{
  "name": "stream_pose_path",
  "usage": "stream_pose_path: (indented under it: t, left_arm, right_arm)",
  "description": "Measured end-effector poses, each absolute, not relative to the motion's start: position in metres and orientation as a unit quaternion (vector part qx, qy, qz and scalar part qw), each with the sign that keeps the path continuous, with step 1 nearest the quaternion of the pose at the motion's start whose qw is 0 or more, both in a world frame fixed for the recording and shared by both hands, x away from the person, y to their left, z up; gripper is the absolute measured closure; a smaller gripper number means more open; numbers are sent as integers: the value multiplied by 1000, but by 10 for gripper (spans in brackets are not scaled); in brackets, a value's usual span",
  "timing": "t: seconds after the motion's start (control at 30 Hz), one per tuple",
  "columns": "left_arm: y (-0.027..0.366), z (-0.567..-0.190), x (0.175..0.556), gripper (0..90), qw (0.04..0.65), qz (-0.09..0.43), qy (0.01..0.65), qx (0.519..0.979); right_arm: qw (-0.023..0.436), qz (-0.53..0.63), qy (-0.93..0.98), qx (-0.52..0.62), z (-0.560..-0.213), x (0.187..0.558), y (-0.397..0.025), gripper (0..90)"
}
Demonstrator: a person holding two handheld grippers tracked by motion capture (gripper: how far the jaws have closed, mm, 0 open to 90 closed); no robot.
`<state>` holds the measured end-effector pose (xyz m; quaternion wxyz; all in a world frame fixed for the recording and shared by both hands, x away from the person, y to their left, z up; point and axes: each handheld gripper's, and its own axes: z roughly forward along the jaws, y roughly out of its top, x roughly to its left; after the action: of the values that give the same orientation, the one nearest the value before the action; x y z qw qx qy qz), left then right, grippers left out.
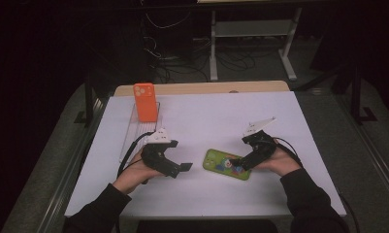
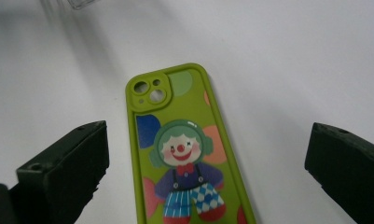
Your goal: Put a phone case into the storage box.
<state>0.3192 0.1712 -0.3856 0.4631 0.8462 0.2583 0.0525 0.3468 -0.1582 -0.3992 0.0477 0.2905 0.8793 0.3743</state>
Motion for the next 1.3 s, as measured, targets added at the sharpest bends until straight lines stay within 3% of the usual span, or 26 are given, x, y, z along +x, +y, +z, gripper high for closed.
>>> stream_pose_path:
  t: [0.33,1.0,1.3]
  left_arm:
    - [174,-388,318,0,454,59,263,849]
    - [173,-391,315,0,446,60,260,855]
    - [174,-390,316,0,445,62,257,856]
  right_arm:
    - [31,341,905,253,-407,352,-143,0]
    - [42,236,952,190,-435,351,-132,0]
    - [45,220,958,180,-439,352,-132,58]
